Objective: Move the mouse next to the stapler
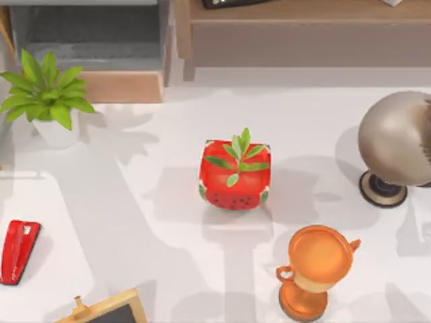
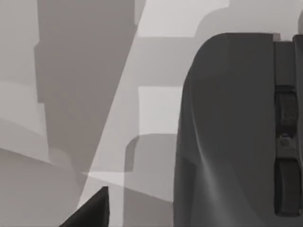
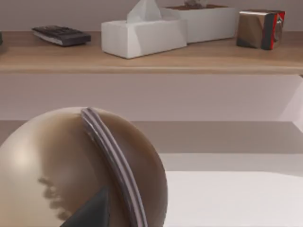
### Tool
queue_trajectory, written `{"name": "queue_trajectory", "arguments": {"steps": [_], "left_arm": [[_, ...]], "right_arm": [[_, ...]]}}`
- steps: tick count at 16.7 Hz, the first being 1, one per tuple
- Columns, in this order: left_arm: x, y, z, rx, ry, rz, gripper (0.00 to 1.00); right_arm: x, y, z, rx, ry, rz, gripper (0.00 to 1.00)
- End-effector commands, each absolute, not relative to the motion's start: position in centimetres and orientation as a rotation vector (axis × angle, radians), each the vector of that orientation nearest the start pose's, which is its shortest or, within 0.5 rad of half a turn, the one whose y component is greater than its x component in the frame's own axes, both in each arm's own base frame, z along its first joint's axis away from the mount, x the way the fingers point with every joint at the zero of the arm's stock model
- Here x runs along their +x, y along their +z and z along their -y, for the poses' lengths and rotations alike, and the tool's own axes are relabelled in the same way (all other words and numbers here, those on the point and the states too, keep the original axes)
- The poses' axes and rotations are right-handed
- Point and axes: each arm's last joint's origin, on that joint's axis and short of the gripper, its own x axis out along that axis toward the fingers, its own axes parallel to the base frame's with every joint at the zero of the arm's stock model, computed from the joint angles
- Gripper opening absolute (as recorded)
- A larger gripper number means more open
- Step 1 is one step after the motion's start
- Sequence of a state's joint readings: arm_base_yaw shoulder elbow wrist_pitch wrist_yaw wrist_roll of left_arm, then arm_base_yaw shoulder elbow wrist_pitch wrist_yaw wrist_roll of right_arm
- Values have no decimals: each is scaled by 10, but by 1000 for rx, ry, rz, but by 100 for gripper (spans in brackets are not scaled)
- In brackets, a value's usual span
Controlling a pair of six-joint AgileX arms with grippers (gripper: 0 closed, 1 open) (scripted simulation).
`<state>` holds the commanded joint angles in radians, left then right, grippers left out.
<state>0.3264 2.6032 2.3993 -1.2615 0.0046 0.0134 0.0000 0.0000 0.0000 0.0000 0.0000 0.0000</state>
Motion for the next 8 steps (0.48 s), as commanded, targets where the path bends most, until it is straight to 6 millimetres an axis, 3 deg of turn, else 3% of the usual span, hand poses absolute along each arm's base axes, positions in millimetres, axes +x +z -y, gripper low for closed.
{"name": "queue_trajectory", "arguments": {"steps": [8], "left_arm": [[489, 130, -168, -235, 267, -1453, 100]], "right_arm": [[106, 160, 1, 0, 0, 0, 100]]}}
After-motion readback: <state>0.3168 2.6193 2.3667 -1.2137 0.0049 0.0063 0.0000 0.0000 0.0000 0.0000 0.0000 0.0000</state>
